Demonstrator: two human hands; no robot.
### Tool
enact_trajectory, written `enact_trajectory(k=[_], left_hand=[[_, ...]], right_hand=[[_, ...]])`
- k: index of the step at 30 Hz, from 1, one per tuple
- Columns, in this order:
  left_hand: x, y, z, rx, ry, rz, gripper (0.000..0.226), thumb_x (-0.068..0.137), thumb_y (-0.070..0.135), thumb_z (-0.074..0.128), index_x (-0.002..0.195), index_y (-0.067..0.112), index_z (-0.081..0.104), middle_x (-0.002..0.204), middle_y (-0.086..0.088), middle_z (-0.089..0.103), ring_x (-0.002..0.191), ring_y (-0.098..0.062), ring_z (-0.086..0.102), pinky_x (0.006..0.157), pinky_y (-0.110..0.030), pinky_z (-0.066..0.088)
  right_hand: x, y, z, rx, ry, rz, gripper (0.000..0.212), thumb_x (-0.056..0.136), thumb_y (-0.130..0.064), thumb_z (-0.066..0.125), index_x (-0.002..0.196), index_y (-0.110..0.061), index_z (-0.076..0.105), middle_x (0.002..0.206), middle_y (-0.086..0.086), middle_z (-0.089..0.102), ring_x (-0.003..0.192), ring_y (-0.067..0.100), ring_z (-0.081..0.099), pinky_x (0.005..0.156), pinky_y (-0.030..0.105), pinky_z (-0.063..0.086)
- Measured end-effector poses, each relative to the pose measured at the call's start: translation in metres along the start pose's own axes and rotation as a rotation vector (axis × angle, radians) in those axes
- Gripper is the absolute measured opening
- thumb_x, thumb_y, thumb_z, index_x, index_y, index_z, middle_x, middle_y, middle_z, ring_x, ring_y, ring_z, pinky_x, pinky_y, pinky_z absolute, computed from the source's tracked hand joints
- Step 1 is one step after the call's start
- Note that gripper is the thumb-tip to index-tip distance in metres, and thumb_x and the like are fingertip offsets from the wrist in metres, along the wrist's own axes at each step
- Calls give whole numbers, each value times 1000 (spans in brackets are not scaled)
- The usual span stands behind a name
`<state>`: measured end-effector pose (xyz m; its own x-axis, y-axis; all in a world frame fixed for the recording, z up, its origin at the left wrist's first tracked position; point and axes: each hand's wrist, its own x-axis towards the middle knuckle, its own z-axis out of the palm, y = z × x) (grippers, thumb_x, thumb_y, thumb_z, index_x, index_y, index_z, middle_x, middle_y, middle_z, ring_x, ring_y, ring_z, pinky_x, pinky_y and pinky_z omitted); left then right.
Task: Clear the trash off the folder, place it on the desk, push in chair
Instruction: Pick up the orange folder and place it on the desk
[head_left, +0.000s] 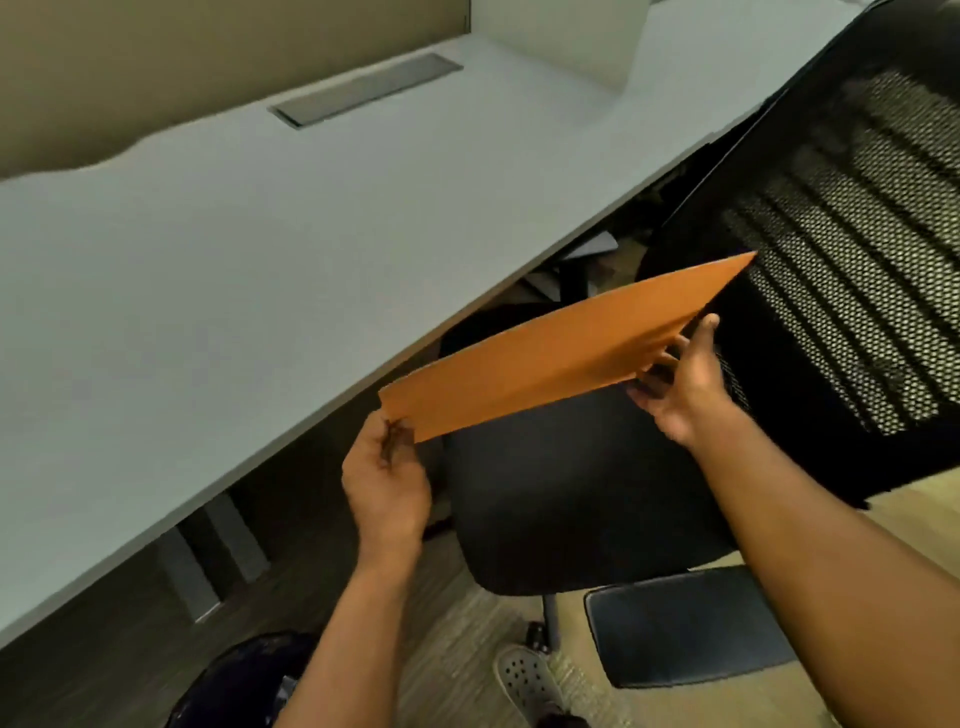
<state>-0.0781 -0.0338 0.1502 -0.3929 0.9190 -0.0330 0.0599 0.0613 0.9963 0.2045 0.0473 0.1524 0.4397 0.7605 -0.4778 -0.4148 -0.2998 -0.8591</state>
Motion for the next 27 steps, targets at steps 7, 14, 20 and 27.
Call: enact_trajectory(k=[7, 14, 20, 27], left_hand=[[-15, 56, -55, -357, -155, -184, 43, 94, -5, 53, 81, 26, 80, 140, 9, 56, 126, -1, 50, 106, -36, 44], [-23, 87, -91, -162, -191, 31, 45, 94, -7, 51, 71, 24, 75, 144, 18, 47, 133, 2, 42, 108, -23, 36], [-1, 79, -72, 309, -402, 248, 29, 97, 22, 55, 97, 49, 66, 147, 25, 33, 146, -8, 14, 114, -24, 16], [21, 68, -107, 610, -392, 243, 40, 97, 35, 48, 137, 32, 52, 161, 9, 21, 150, -10, -3, 118, -36, 4]], right_hand=[[-67, -39, 17, 501, -353, 41, 51, 95, -59, 31, 80, -18, 57, 90, 9, 59, 84, 30, 59, 85, 41, 43], [-122, -55, 74, 676, -332, -76, 57, 86, -67, 38, 90, -20, 68, 88, 7, 69, 82, 29, 64, 82, 38, 48], [-148, 2, 163, 532, -483, 25, 86, 87, -80, 20, 130, -16, 59, 120, 19, 67, 106, 38, 64, 89, 45, 50], [-166, 50, 216, 163, -789, 333, 50, 92, -30, 57, 133, -2, 49, 116, 24, 68, 104, 40, 67, 83, 50, 56]])
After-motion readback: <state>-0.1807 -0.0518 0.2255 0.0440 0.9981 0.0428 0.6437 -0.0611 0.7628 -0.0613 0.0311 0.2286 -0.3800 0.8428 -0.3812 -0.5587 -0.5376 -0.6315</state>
